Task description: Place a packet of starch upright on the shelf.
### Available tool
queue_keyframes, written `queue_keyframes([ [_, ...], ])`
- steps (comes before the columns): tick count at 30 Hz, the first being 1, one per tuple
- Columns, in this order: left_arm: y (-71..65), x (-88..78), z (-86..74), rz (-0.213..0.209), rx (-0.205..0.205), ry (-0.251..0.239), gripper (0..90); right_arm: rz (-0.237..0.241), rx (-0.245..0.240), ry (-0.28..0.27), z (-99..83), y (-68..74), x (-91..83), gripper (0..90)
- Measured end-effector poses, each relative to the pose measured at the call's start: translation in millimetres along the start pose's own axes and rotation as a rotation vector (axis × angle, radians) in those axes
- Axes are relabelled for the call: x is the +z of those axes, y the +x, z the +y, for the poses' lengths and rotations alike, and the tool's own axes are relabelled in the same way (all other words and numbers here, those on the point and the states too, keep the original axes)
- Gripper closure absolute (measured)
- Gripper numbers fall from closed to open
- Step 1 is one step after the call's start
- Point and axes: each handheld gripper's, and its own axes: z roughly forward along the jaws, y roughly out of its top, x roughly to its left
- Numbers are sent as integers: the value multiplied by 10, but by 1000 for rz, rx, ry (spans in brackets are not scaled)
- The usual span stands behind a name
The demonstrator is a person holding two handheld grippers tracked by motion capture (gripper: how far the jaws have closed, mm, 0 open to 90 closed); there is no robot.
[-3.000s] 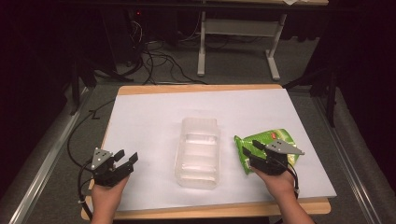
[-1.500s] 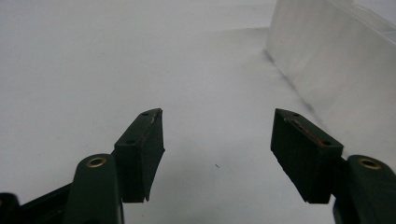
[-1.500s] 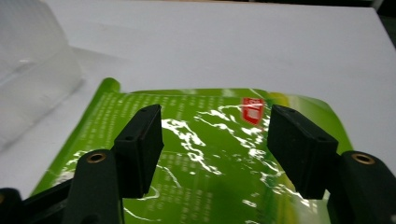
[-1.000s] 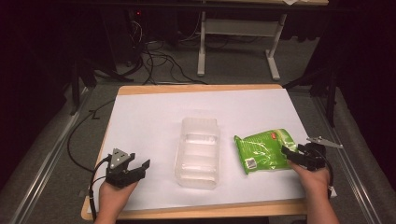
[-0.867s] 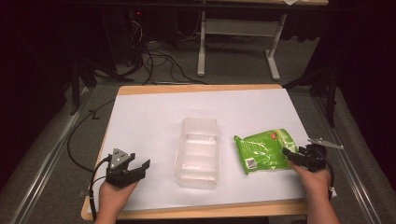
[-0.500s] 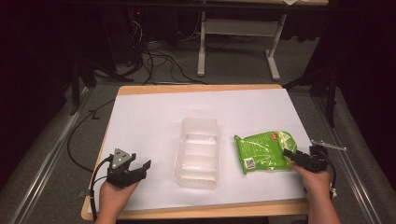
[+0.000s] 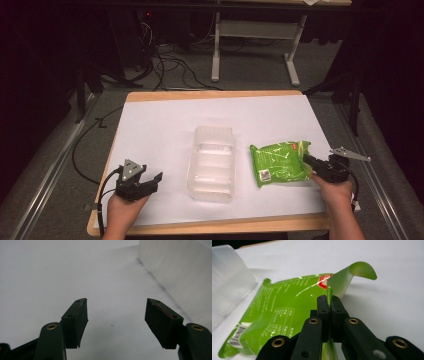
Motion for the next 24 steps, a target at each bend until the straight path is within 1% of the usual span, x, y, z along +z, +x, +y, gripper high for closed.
queue_keyframes([
  [1,-1,-1,0,2,0,-3,353,1,-20,-19,16,30,-19,891],
  [2,-2,-4,1,4,1,-6,355,4,-28,-36,33,57,-40,891],
  [3,-3,-13,3,6,-2,-15,358,17,-44,-76,68,111,-86,892],
  [4,-3,-13,3,6,-2,-15,358,17,-44,-76,68,111,-86,892],
  [6,-4,-17,3,7,-2,-18,359,28,-65,-108,103,167,-126,892],
  [7,-4,-17,3,8,-2,-18,359,40,-89,-137,139,238,-162,891],
  [8,-4,-18,3,8,-2,-18,359,40,-89,-137,139,238,-162,891],
  [9,-4,-18,3,7,-3,-19,359,52,-110,-162,175,322,-198,891],
  [10,-4,-18,3,7,-3,-19,359,52,-110,-162,175,322,-198,891],
  [11,-4,-18,3,7,-2,-18,359,57,-128,-175,195,365,-213,891],
  [12,-5,-18,3,8,-1,-18,359,74,-148,-195,232,459,-244,893],
  [13,-5,-18,3,8,-1,-18,359,74,-148,-195,232,459,-244,893],
  [14,-5,-18,2,8,-1,-18,359,81,-161,-204,249,505,-256,893],
  [15,-5,-18,2,9,0,-18,359,92,-177,-219,282,595,-277,895],
  [16,-5,-18,2,9,0,-18,359,92,-177,-219,282,595,-277,895],
  [17,-5,-17,2,10,0,-19,359,100,-186,-229,297,632,-283,895],
  [18,-6,-17,2,10,0,-18,359,115,-195,-244,325,701,-296,896],
  [19,-7,-17,2,11,0,-19,359,119,-200,-250,338,733,-301,897],
  [20,-7,-17,2,11,0,-19,359,119,-200,-250,338,733,-301,897],
  [21,-8,-17,2,11,0,-19,359,127,-202,-266,366,798,-303,897],
  [24,-9,-21,2,11,0,-20,359,147,-212,-281,411,898,-294,898],
])
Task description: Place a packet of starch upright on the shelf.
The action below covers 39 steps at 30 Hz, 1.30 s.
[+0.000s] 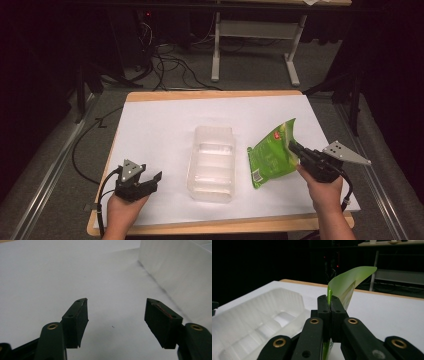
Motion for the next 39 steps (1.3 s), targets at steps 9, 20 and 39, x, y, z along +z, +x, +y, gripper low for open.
queue_keyframes([
  [9,15,-20,-8,4,-6,-6,359,7,-83,-41,184,231,117,900],
  [20,8,-13,-6,4,1,-2,360,-7,-137,-78,222,347,98,900],
  [39,4,-5,-7,-4,0,-2,359,35,-52,-4,31,254,197,701],
])
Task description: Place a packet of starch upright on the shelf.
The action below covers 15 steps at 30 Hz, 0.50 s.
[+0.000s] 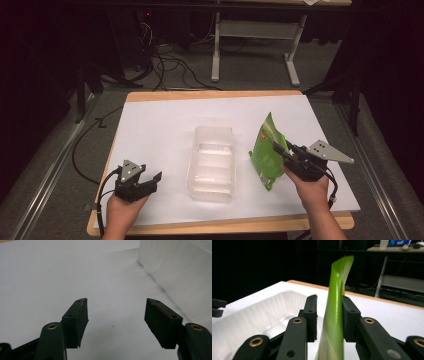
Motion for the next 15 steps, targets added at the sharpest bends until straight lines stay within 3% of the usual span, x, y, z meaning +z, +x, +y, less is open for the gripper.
queue_keyframes([
  [15,-17,-7,5,-9,9,0,359,2,33,133,-266,-1,76,625],
])
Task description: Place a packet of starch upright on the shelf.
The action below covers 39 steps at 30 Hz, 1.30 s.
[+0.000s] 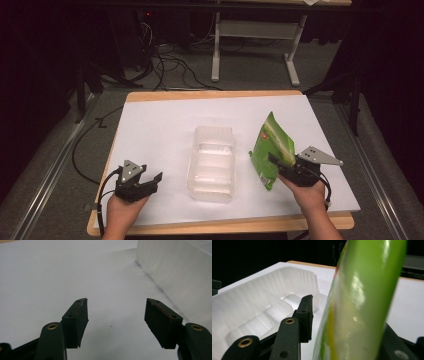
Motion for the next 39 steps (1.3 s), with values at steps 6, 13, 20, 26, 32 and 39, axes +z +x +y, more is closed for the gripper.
queue_keyframes([
  [6,-3,3,-1,-1,2,0,359,-14,-28,11,-28,19,15,727],
  [13,-6,2,0,0,4,0,359,-47,-34,-2,-17,13,-13,862],
  [20,-8,2,0,1,6,0,359,-42,-40,-2,-14,-16,-20,886],
  [26,-6,-2,0,1,5,-2,359,-42,-38,1,10,-48,-33,890],
  [32,-3,4,1,1,6,0,359,-49,-73,-13,64,-65,-83,891],
  [39,5,1,0,5,4,-2,360,-34,-88,-50,127,-94,-144,892],
])
